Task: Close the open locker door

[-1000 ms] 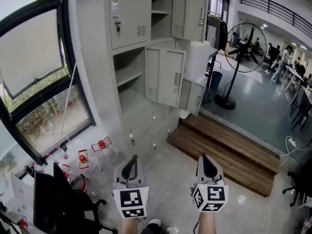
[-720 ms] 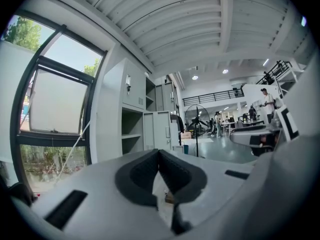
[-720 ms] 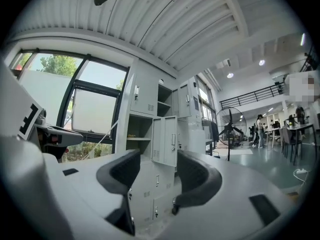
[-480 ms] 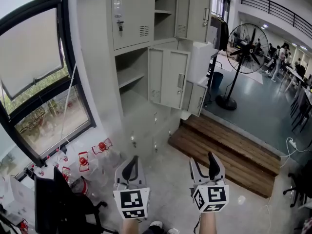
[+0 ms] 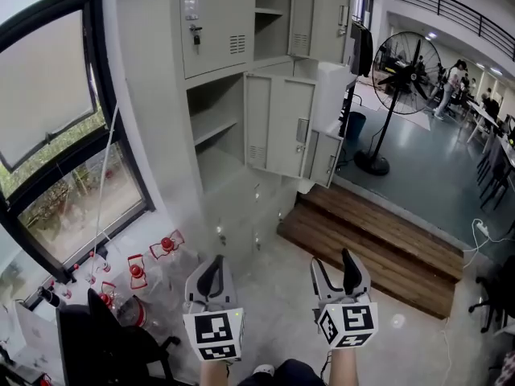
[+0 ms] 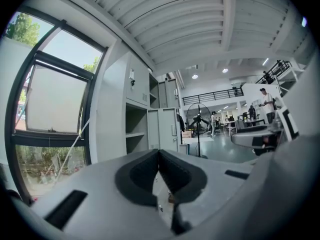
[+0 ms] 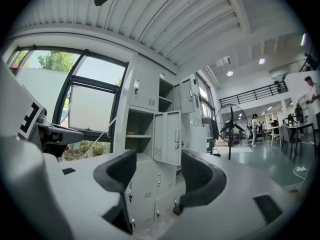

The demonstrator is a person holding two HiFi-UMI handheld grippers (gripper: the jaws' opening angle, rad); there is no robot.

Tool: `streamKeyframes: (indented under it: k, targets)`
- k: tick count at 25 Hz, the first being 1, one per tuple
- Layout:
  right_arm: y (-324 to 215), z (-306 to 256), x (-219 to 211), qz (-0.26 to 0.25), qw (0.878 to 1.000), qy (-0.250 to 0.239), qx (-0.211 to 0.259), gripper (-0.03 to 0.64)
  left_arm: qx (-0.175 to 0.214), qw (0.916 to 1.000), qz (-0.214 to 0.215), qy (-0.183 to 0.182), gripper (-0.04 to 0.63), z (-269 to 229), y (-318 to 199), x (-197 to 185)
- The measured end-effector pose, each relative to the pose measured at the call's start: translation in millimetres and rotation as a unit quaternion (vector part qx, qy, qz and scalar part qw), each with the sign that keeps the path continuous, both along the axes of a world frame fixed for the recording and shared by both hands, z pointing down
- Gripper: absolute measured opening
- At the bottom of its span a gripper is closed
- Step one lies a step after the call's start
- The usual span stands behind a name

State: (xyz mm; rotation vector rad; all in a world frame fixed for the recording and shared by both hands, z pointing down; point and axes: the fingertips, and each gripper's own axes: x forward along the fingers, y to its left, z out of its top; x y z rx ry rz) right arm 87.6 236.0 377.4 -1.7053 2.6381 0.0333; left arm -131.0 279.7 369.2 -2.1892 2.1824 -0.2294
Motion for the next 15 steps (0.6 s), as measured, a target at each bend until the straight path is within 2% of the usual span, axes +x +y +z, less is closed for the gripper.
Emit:
streamKeyframes:
  k: [9,15]
  targets:
    - [-41,14,-7,-0.001,1.000,0.003,-0.020,0.273,-0.016,0.9998,0.006,0.004,0.003,14,-41,-7]
    - [-102,23,-12,-0.017,1.000,0.008,-0.022,0.272,-0.019,0.9998,-0.006,0.000,0.003,19,-93,-7]
